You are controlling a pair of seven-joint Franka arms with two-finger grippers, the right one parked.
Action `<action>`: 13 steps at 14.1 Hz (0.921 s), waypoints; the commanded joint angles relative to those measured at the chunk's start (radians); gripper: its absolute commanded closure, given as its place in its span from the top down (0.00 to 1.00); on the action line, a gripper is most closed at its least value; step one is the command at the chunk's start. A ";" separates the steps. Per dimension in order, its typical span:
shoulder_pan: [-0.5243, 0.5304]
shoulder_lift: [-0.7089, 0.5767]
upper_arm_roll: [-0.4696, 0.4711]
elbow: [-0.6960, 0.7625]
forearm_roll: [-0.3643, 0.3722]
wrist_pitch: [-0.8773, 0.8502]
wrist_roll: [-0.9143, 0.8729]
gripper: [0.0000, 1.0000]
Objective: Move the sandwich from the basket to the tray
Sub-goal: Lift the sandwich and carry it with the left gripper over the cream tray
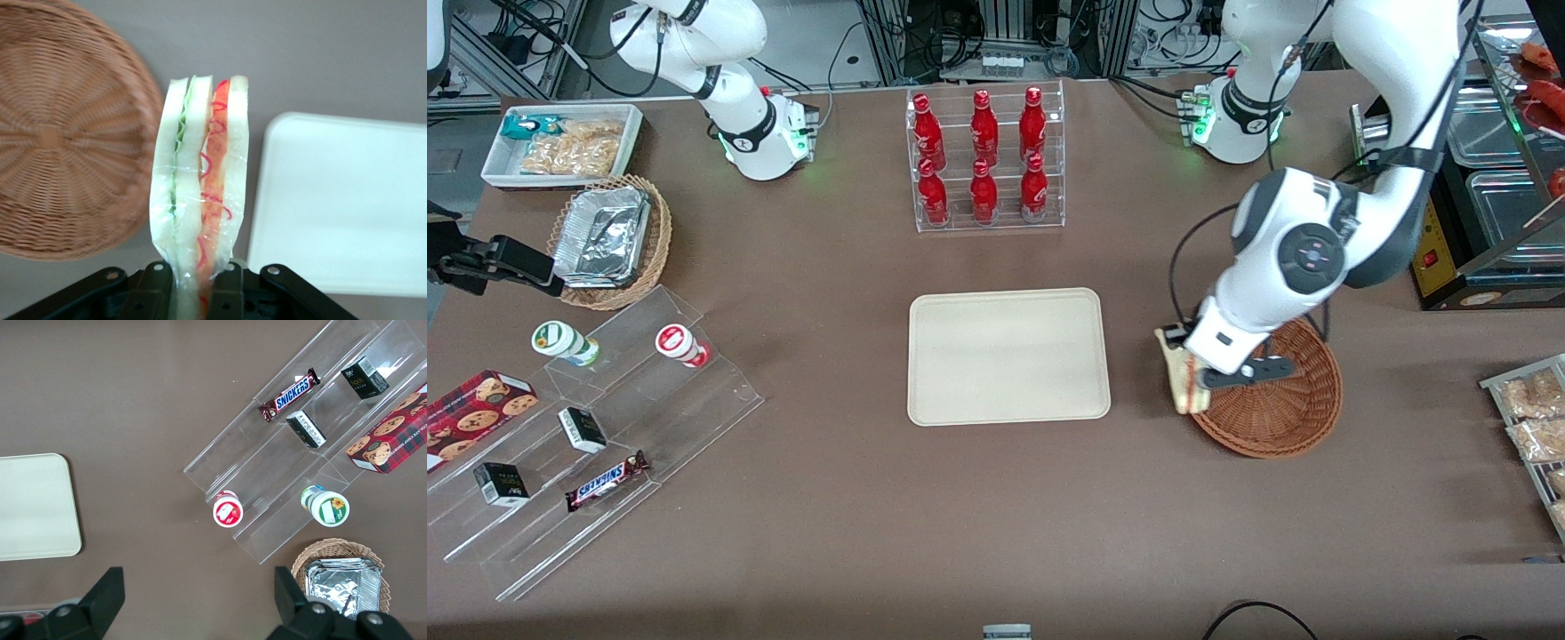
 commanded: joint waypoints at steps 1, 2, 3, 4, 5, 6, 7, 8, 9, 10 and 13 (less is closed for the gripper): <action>-0.036 0.049 -0.038 0.053 -0.002 -0.016 0.002 0.09; -0.064 0.087 -0.047 0.100 -0.002 -0.025 -0.009 0.09; -0.094 0.110 -0.053 0.123 -0.002 -0.025 -0.032 0.09; -0.131 0.130 -0.056 0.136 0.008 -0.022 -0.085 0.09; -0.162 0.152 -0.055 0.165 0.015 -0.023 -0.119 0.09; -0.194 0.179 -0.055 0.194 0.034 -0.025 -0.142 0.09; -0.223 0.204 -0.052 0.221 0.066 -0.025 -0.194 0.09; -0.260 0.234 -0.046 0.252 0.105 -0.026 -0.266 0.09; -0.280 0.262 -0.039 0.274 0.166 -0.028 -0.331 0.09; -0.299 0.285 -0.038 0.292 0.204 -0.026 -0.380 0.09; -0.363 0.340 -0.021 0.343 0.239 -0.023 -0.460 0.09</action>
